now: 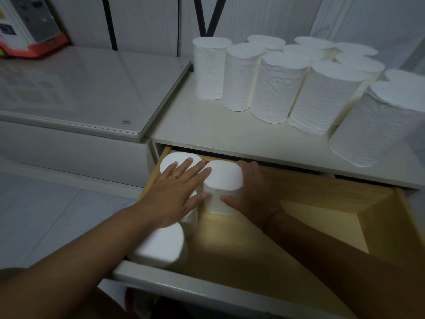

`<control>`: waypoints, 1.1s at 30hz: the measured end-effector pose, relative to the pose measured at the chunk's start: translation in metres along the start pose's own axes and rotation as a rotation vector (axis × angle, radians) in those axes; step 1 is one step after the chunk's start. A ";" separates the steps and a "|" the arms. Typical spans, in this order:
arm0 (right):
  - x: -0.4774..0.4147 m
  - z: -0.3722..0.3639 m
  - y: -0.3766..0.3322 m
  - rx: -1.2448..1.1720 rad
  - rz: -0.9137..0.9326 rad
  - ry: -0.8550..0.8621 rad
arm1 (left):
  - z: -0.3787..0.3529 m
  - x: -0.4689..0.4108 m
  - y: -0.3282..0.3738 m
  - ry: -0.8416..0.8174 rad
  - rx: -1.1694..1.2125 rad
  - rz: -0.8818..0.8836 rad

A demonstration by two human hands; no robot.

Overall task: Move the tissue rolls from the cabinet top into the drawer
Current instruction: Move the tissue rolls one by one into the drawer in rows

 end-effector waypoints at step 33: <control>0.066 0.211 0.171 -0.431 -0.499 0.666 | 0.006 -0.058 0.173 0.064 0.183 -0.266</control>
Point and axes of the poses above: each hand's wrist, its own x-axis away from the middle knuckle, its own z-axis out of the back of the hand, y = z × x, the point moved 8 cm from there along -x, towards the middle knuckle, and after that the axes turned 9 degrees about z, right-handed, at the moved point
